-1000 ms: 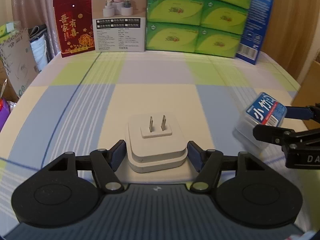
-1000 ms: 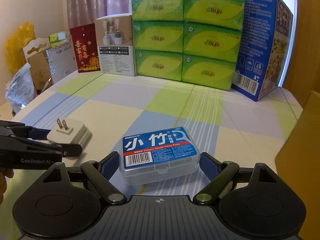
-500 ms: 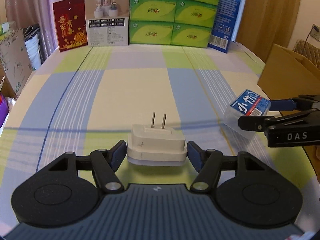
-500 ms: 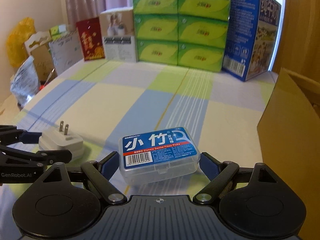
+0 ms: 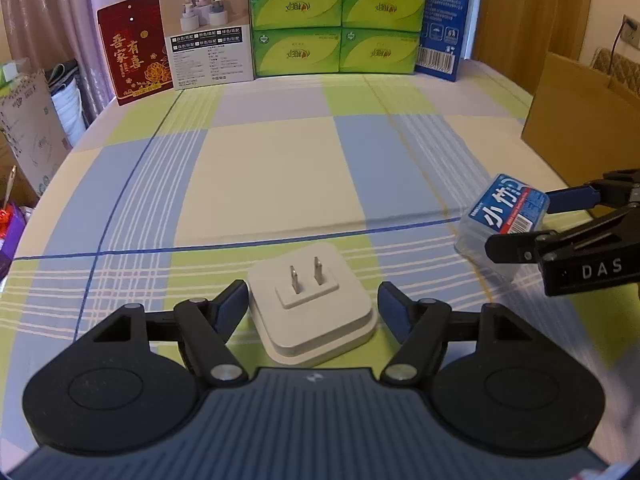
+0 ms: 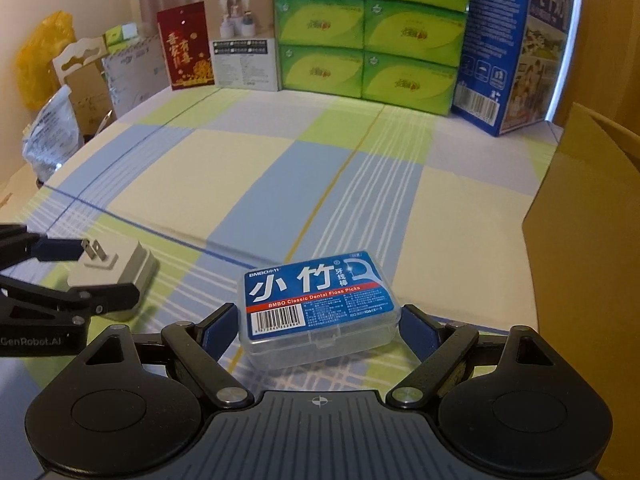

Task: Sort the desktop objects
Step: 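Carry the plug and floss box with both tools to the cardboard box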

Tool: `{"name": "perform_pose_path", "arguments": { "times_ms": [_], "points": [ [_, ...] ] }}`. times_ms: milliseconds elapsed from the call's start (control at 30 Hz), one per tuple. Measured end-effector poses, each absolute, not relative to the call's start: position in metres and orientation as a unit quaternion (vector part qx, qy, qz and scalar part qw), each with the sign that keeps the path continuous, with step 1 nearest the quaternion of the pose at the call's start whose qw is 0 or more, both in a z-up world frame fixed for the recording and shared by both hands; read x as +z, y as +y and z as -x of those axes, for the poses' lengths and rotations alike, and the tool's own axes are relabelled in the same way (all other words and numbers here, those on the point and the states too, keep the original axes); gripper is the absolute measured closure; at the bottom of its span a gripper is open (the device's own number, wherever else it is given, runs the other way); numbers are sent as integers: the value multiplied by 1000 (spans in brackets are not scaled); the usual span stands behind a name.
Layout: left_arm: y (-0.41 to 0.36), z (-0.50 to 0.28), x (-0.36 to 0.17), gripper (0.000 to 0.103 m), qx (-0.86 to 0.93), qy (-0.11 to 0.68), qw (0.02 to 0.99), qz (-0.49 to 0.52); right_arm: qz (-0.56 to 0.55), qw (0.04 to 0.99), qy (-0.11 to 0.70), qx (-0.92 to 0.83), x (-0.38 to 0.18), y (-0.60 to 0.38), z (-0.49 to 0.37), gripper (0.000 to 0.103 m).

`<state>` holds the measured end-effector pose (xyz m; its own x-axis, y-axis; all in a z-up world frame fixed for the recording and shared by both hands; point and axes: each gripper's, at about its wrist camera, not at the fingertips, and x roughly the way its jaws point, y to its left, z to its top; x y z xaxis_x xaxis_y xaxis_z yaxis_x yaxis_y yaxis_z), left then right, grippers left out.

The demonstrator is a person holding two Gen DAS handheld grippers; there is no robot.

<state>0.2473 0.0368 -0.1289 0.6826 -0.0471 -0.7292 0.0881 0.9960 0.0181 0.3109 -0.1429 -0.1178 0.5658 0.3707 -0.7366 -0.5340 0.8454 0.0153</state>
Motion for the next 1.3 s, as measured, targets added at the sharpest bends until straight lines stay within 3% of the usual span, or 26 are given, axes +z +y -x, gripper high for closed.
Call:
{"name": "perform_pose_path", "arguments": {
  "times_ms": [200, 333, 700, 867, 933, 1300],
  "points": [
    [39, -252, -135, 32, -35, 410, 911, -13, 110, 875, 394, 259, -128, -145, -314, 19],
    [43, -253, -133, 41, -48, 405, 913, -8, 104, 875, 398, 254, -131, -148, -317, 16],
    [39, -257, -137, 39, -41, 414, 909, -17, 107, 879, 385, 259, -132, -145, -319, 12],
    [40, -258, -137, 43, -40, 416, 909, -13, 111, 881, 384, 255, -134, -143, -324, 12],
    [40, -257, -137, 43, -41, 416, 908, -10, 116, 879, 385, 256, -134, -141, -325, 17],
    [35, -244, -118, 43, -61, 399, 915, 12, 112, 895, 363, 232, -106, -148, -314, 18]
  ]
}}
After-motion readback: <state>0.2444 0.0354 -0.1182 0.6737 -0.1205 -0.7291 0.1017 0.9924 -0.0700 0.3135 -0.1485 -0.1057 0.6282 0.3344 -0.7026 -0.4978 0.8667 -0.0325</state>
